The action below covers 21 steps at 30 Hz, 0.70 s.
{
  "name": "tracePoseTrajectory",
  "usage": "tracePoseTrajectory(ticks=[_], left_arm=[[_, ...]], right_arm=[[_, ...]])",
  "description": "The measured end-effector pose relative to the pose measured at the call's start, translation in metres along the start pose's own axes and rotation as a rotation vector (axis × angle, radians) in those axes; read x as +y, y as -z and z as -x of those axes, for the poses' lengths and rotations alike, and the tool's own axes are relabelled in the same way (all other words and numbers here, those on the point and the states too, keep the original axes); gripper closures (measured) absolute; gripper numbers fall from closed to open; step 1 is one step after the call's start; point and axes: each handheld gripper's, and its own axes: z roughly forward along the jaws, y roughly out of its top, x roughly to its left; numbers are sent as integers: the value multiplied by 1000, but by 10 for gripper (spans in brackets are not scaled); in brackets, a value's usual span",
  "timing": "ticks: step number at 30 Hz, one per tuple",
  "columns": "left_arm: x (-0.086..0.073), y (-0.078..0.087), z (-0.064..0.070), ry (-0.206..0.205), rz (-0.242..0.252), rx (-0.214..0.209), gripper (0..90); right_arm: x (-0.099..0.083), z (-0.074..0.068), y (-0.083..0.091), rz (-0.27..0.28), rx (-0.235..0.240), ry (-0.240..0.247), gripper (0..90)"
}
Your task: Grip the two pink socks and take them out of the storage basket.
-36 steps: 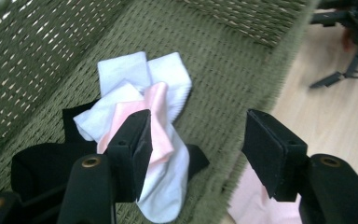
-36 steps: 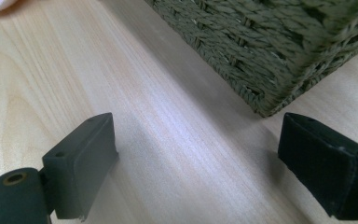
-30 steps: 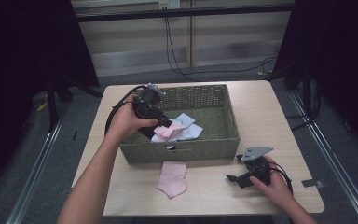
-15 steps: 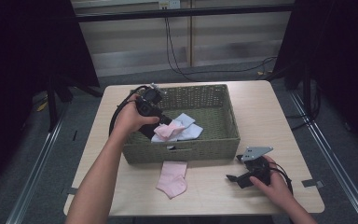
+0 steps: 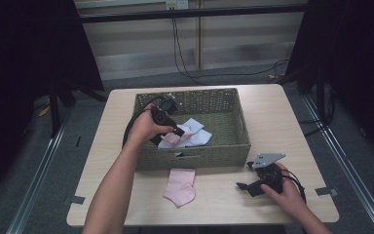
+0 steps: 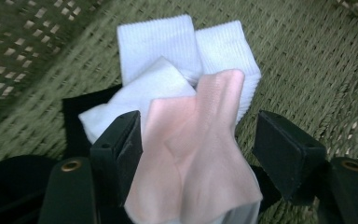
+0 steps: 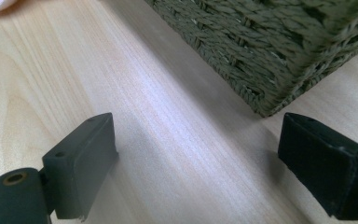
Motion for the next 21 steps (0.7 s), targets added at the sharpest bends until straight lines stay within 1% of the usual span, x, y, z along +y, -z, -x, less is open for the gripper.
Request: tracePoseTrajectory(ticks=[1,2,4,6,7,8,10,11,12,13,14,15,16,17,18,19,20,21], left_arm=[[-1,-3,-2,3,-13,-3,315],[-3,-7,-3,20,-6,0,312],[-6,-13,-6,35,-17,12,303],[-10,-18,-10,52,-20,4,287],[-11,-20,-11,66,-22,8,287],[-12,-22,-12,66,-36,14,285],[-15,-27,-14,78,-37,15,285],[-16,-27,-15,92,-50,-1,310],[-16,-27,-16,98,-59,-9,390],[-16,-26,-16,111,-57,-12,451],[-16,-25,-16,112,-61,-22,502],[-16,-22,-16,112,-60,-22,654],[-15,-19,-15,127,-55,-12,654],[-14,-14,-16,142,-55,-13,699],[-14,-11,-15,160,-45,-14,748],[-14,-8,-16,159,-55,-18,767],[-14,-5,-16,147,-80,-18,789],[-13,-3,-15,147,-91,-13,789]], right_arm=[[0,0,0,0,0,0,106],[0,0,0,-1,0,-2,106],[0,0,0,0,1,0,106],[0,0,0,1,1,3,106],[0,0,0,0,1,1,106],[0,0,0,-1,1,1,106],[0,0,0,1,1,3,106],[0,0,0,-1,1,0,106],[0,0,0,-1,1,0,106],[0,0,0,1,1,3,106],[0,0,0,0,1,2,106],[0,0,0,1,1,3,106],[0,0,0,1,1,3,106],[0,0,0,2,1,5,106],[0,0,0,0,1,2,106],[0,0,0,0,3,0,106],[0,0,0,1,2,3,106],[0,0,0,1,2,3,106]])
